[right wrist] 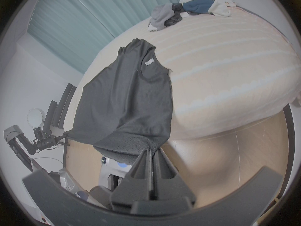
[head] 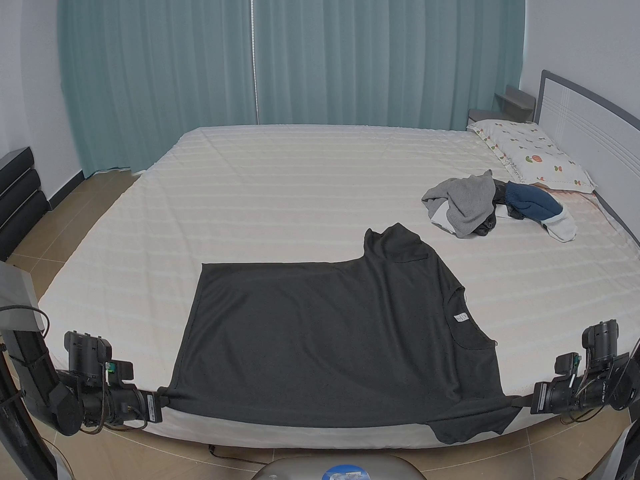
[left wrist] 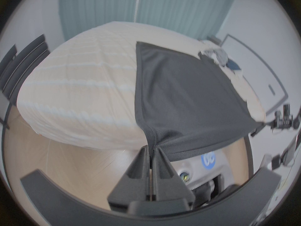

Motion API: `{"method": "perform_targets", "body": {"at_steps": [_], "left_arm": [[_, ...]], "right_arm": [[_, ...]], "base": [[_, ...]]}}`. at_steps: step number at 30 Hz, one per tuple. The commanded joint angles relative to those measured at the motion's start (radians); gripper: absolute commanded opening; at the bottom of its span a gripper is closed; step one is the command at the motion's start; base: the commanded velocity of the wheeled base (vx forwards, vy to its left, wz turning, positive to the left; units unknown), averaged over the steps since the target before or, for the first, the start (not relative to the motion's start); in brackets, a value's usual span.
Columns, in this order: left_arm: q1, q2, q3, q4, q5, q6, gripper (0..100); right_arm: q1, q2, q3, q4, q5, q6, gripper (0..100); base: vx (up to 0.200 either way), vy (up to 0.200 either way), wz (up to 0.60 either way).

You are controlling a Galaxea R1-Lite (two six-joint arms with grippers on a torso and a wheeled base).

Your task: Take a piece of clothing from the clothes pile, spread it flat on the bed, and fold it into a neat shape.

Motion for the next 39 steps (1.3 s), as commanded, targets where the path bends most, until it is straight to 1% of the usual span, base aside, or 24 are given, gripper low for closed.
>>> {"method": "perform_targets", "body": {"at_steps": [1,2,4,6,16,20,26,32,39], "left_arm": [[-0.013,-0.008,-0.043,-0.074,0.006,-0.097,0],[-0.025,-0.008,-0.052,-0.120,0.014,-0.168,0],[-0.031,-0.006,-0.060,-0.155,0.015,-0.218,0],[-0.032,-0.005,-0.060,-0.164,0.015,-0.232,0],[-0.032,-0.008,-0.064,-0.168,0.015,-0.235,0],[-0.023,-0.037,-0.064,-0.154,0.035,-0.234,0],[-0.029,-0.052,-0.052,-0.154,0.035,-0.234,0],[-0.022,-0.052,-0.063,-0.117,0.035,-0.229,0],[-0.023,-0.040,-0.075,-0.109,0.034,-0.229,0]], "right_arm": [[0.006,-0.007,-0.082,-0.002,-0.003,0.029,0],[0.018,0.002,-0.121,-0.002,-0.003,0.056,0],[0.024,0.007,-0.157,-0.001,-0.006,0.089,0],[0.029,0.009,-0.178,0.008,-0.010,0.108,0],[0.044,0.010,-0.217,0.011,-0.009,0.114,0],[0.049,0.024,-0.232,0.011,-0.007,0.114,0],[0.050,0.024,-0.243,0.004,-0.006,0.117,0],[0.086,0.015,-0.238,0.005,-0.007,0.123,0],[0.089,0.028,-0.260,0.007,-0.009,0.128,0]], "base": [[0.000,0.000,0.00],[0.000,0.000,0.00],[0.000,0.000,0.00],[0.000,0.000,0.00],[0.000,0.000,0.00],[0.000,0.000,0.00],[0.000,0.000,0.00],[0.000,0.000,0.00],[0.000,0.000,0.00]]}}
